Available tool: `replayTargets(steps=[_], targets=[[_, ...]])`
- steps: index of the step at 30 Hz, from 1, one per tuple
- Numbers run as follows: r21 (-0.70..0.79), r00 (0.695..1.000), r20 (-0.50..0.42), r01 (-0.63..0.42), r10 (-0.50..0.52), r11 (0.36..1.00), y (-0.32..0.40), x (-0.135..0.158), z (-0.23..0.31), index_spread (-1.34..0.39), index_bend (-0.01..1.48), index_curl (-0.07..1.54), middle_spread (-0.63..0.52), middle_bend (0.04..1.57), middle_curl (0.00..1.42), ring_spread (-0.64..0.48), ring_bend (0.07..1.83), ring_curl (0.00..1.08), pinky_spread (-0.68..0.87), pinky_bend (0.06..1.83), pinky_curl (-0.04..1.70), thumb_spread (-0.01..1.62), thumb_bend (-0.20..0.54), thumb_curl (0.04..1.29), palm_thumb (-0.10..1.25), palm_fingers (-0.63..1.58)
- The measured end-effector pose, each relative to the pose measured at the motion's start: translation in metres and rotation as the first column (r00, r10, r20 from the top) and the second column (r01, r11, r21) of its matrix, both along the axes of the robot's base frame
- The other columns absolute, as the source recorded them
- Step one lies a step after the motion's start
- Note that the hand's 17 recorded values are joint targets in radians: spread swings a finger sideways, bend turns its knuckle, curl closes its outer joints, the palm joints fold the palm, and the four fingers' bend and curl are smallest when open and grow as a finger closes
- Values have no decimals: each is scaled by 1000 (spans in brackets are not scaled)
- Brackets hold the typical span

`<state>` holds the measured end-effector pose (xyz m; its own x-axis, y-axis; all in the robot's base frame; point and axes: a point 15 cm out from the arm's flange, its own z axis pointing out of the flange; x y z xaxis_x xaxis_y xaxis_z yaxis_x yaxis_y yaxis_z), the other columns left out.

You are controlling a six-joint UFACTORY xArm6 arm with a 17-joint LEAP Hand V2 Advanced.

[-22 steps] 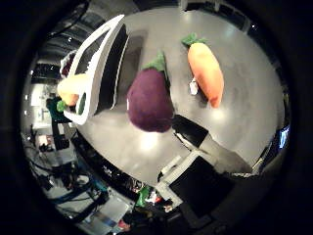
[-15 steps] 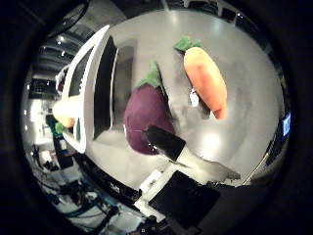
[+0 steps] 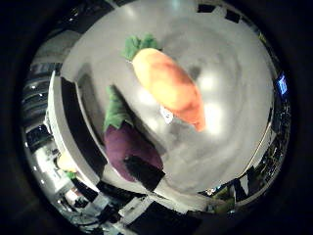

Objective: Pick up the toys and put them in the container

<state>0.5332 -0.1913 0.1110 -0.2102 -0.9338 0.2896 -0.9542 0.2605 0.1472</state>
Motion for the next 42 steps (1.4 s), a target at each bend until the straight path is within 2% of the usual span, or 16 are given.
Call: replayTargets(steps=[14,19,22,23,24,25,26,27,30,32,35,42], targets=[[22,997,-77,10,-8,1000,3,-14,-42,-117,205,385,197,228,344,211,429,224,496,399,248,988,-26,274,232,425],[22,998,-59,3,-2,1000,3,-9,-47,-166,288,423,134,250,355,184,379,204,488,348,219,1032,-9,287,321,534],[20,999,-32,-4,5,1000,2,-2,-46,-212,337,442,62,304,374,120,383,199,468,298,195,1050,-6,294,377,631],[19,1000,-15,-10,10,1000,1,2,-45,-263,356,435,-15,445,415,12,477,210,387,215,153,1066,25,306,450,885],[18,1000,6,-16,16,1000,1,7,-42,-333,378,455,-114,546,461,-118,595,250,224,178,125,1098,53,316,554,1043],[15,999,32,-26,25,1000,1,14,-40,-342,374,464,-131,550,468,-148,636,273,166,232,140,1102,53,316,565,1118],[12,997,71,-40,39,999,2,23,-35,-369,431,501,-176,600,495,-204,702,309,15,333,166,1128,95,331,665,1300],[7,992,115,-52,51,999,3,33,-29,-393,496,535,-214,672,527,-245,783,350,-137,458,205,1151,130,343,762,1379],[-1,975,209,-78,76,997,5,41,-14,-416,591,593,-245,820,584,-278,955,435,-345,747,319,1175,146,359,882,1329],[-10,959,270,-86,85,996,4,37,7,-424,651,623,-247,881,605,-277,1016,469,-397,843,371,1184,137,366,917,1274],[-34,935,341,-87,94,996,-3,39,50,-423,683,640,-243,910,614,-275,1046,486,-418,892,400,1188,127,370,932,1247],[-77,910,389,-123,143,989,10,20,138,-410,752,685,-230,1002,630,-268,1108,527,-444,994,488,1195,65,391,972,1177]])
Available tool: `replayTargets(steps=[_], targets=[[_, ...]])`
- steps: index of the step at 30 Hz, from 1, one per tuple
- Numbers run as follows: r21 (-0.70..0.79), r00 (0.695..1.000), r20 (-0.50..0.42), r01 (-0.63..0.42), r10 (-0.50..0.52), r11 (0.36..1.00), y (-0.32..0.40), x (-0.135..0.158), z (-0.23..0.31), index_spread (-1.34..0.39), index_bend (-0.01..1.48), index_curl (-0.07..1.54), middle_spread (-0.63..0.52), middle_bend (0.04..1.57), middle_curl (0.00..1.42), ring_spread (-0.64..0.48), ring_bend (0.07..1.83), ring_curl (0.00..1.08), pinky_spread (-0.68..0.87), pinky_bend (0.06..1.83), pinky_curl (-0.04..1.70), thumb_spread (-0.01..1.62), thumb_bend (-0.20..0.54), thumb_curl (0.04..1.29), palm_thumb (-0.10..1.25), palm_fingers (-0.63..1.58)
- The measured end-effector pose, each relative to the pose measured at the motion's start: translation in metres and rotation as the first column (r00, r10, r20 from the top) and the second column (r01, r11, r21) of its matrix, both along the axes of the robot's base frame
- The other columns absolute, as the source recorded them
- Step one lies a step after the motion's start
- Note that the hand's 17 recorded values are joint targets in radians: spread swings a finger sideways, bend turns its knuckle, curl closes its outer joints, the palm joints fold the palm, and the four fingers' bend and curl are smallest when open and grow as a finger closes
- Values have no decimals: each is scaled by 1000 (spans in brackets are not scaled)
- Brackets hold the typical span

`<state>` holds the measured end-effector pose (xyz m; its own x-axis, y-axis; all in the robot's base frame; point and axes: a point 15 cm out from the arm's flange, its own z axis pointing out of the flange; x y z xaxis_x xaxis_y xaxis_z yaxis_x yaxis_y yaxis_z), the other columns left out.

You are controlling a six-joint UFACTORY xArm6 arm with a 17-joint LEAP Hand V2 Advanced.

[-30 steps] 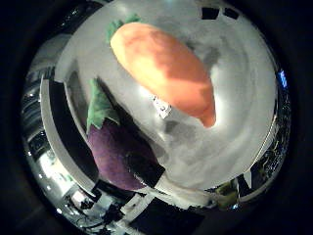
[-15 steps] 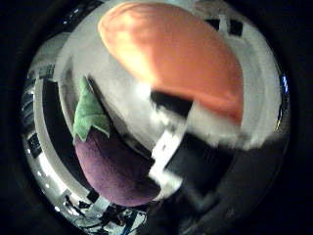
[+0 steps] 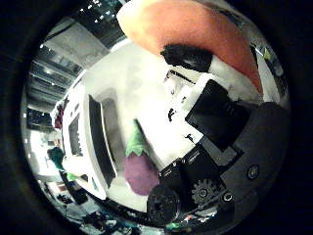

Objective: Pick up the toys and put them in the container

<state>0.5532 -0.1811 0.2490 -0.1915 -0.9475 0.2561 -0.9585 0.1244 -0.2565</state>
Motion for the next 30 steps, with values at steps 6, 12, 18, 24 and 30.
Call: replayTargets(steps=[6,12,18,24,30], targets=[[6,996,-2,-85,85,996,63,-33,61,-395,799,703,-222,1046,623,-269,1118,543,-446,1004,536,1185,4,415,1006,1170],[49,975,3,-221,221,974,152,-56,75,-380,835,712,-220,1074,617,-266,1129,557,-430,1016,578,1151,-14,447,1009,1163],[114,939,-32,-338,344,934,247,-85,49,-372,852,713,-209,1089,610,-263,1132,567,-422,1016,612,1113,-14,485,1003,1160],[137,901,-104,-406,420,904,310,-104,2,-369,850,708,-212,1091,602,-271,1127,568,-424,1015,632,1120,-19,492,979,1154],[141,873,-159,-441,460,886,328,-101,-39,-452,545,638,-170,699,491,-208,989,553,-333,959,681,1149,-39,413,807,123]])
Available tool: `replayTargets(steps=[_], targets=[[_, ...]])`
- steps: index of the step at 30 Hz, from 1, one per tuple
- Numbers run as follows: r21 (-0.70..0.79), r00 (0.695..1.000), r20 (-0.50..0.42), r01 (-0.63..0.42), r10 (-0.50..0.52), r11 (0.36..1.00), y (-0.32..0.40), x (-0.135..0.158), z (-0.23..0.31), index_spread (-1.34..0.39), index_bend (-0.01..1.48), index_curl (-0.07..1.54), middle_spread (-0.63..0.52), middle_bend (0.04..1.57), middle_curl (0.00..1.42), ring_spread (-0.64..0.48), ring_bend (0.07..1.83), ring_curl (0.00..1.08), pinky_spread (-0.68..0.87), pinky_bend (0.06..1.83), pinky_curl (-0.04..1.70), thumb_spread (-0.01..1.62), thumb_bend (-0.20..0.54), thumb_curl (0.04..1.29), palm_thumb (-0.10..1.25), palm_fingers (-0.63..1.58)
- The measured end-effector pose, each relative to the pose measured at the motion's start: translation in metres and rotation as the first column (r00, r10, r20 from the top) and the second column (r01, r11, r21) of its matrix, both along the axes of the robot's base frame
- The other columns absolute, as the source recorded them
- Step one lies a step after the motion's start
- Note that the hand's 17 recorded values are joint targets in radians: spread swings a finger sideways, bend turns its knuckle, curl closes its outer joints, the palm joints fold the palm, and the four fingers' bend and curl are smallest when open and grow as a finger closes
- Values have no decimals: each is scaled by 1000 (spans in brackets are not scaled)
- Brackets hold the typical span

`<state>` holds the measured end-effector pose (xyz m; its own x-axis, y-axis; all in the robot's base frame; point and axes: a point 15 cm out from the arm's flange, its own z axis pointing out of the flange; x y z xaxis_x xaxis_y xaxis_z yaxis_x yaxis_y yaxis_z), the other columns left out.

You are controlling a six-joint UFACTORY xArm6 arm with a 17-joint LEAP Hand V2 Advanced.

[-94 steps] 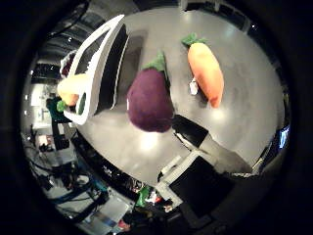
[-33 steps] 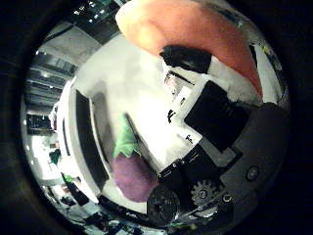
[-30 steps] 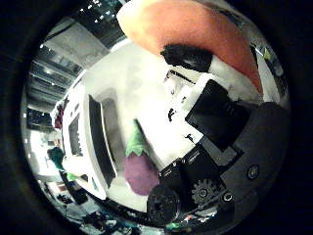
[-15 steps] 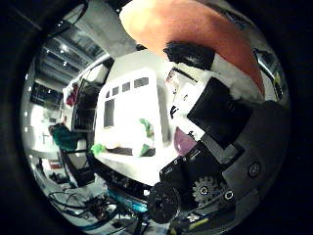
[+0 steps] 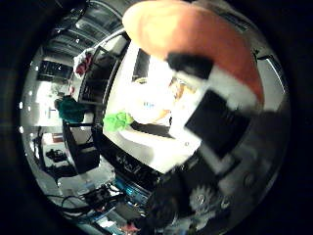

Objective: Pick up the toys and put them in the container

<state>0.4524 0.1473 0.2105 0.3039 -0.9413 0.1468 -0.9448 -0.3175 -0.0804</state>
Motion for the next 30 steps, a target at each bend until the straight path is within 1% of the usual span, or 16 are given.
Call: replayTargets(steps=[1,2,3,4,6,9,12,14,21,25,30], targets=[[-11,1000,-20,-15,15,1000,0,-2,-8,-478,493,578,-136,622,449,-144,881,493,-205,932,646,1140,-36,404,786,33],[-18,999,-31,-33,32,999,-1,-3,-11,-500,451,515,-92,548,411,-48,750,415,-25,903,597,1118,-35,394,765,-25],[-25,998,-40,-51,50,998,-1,-3,-14,-508,405,470,-54,480,381,37,663,362,128,858,548,1096,-30,388,753,-55],[-29,997,-48,-66,65,997,-2,-3,-17,-508,371,443,-23,422,358,96,604,328,245,822,515,1073,-30,382,741,-65],[-33,995,-55,-86,84,996,-3,-3,-19,-508,309,409,24,338,330,167,513,290,383,764,464,1033,-33,375,720,-71],[-35,993,-50,-106,105,994,-5,-2,-14,-494,201,369,66,260,312,218,440,261,468,713,415,1010,-24,369,725,-54],[-45,993,-65,-105,101,994,-18,-3,-9,-483,157,332,95,207,305,239,380,244,512,665,373,1003,-25,360,732,-36],[-58,994,-70,-86,82,995,-39,-5,0,-478,154,320,102,197,306,243,366,240,512,644,360,1005,-25,356,729,-37],[-68,1000,3,-18,18,997,-111,4,43,-470,158,276,121,189,299,255,328,241,503,602,321,1007,-26,341,708,-15],[-88,998,8,63,-62,994,-164,3,48,-409,156,271,137,209,307,252,329,244,494,585,308,1015,-29,332,686,29],[-129,984,-18,171,-175,977,-234,-11,34,-300,144,258,130,250,325,232,381,260,479,561,294,1020,-29,322,651,112]])
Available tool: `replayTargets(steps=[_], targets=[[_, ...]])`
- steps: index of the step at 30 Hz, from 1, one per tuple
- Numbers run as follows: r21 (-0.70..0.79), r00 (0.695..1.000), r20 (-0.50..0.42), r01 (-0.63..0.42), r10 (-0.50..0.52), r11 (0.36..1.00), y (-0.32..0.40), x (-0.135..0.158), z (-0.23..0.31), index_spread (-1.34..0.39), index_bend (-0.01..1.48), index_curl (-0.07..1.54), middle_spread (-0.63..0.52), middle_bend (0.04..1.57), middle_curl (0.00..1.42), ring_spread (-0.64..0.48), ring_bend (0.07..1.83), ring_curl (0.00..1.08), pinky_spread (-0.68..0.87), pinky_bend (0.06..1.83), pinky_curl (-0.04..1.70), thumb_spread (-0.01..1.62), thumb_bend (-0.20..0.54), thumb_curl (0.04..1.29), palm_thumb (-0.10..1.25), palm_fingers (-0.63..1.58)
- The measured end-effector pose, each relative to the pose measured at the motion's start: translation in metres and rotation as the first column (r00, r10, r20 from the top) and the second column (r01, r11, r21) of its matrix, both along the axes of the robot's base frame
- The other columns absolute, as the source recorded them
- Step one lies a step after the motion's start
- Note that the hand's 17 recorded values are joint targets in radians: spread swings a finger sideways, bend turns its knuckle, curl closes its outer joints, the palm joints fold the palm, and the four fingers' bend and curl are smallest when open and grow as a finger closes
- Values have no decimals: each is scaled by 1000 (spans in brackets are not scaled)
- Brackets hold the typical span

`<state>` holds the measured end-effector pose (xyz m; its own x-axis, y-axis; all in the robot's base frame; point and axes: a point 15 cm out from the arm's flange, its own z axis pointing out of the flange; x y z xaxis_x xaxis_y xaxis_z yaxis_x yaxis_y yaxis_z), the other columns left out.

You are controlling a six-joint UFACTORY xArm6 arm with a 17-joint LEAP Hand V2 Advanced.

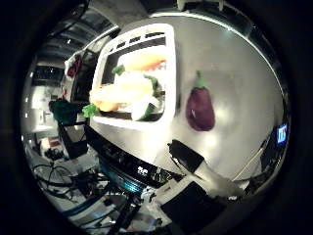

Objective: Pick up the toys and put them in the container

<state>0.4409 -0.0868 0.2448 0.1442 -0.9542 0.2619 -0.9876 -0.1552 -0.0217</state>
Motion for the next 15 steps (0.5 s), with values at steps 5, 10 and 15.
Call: replayTargets(steps=[5,10,15], targets=[[3,995,-47,92,-92,996,-42,-14,-22,-243,150,256,119,261,330,217,413,265,460,555,287,1029,-25,318,635,144],[14,986,-92,144,-142,989,-61,-23,-43,-237,153,257,116,265,332,204,420,260,436,536,280,1034,-25,315,626,140],[20,982,-116,151,-148,988,-62,-25,-55,-240,157,263,103,257,330,204,400,249,438,523,274,1035,-24,313,625,129]])
